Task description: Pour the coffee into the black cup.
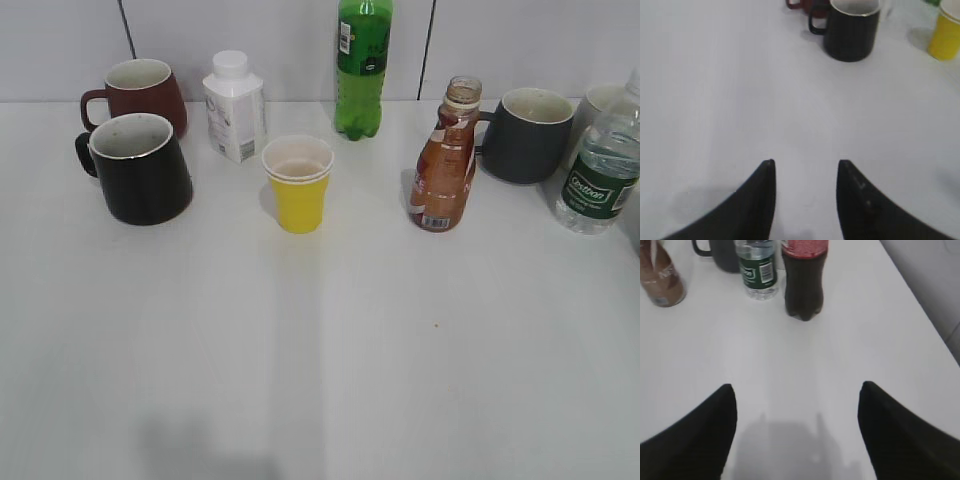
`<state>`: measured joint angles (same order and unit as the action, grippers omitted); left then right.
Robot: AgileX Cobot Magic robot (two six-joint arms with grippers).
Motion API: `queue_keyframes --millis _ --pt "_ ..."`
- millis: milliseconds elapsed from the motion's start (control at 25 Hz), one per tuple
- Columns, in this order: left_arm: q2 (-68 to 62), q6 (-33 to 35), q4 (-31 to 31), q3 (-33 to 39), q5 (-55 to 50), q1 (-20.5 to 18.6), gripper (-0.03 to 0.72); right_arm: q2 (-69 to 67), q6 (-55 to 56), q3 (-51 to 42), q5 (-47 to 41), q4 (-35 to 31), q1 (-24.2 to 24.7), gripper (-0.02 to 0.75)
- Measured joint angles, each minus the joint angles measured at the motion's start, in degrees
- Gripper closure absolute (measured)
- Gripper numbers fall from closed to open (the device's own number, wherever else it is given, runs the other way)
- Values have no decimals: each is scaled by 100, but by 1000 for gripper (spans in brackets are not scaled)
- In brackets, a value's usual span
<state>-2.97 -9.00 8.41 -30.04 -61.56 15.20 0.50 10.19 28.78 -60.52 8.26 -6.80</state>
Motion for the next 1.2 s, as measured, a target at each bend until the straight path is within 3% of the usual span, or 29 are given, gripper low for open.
queue_keyframes --millis 360,560,1200 --pt "337 0 0 5 20 -978 405 0 0 0 6 0 185 149" --pt "337 0 0 5 26 -1315 421 0 0 0 10 0 185 149" --pt "337 0 0 5 29 -1350 426 0 0 0 15 0 185 149"
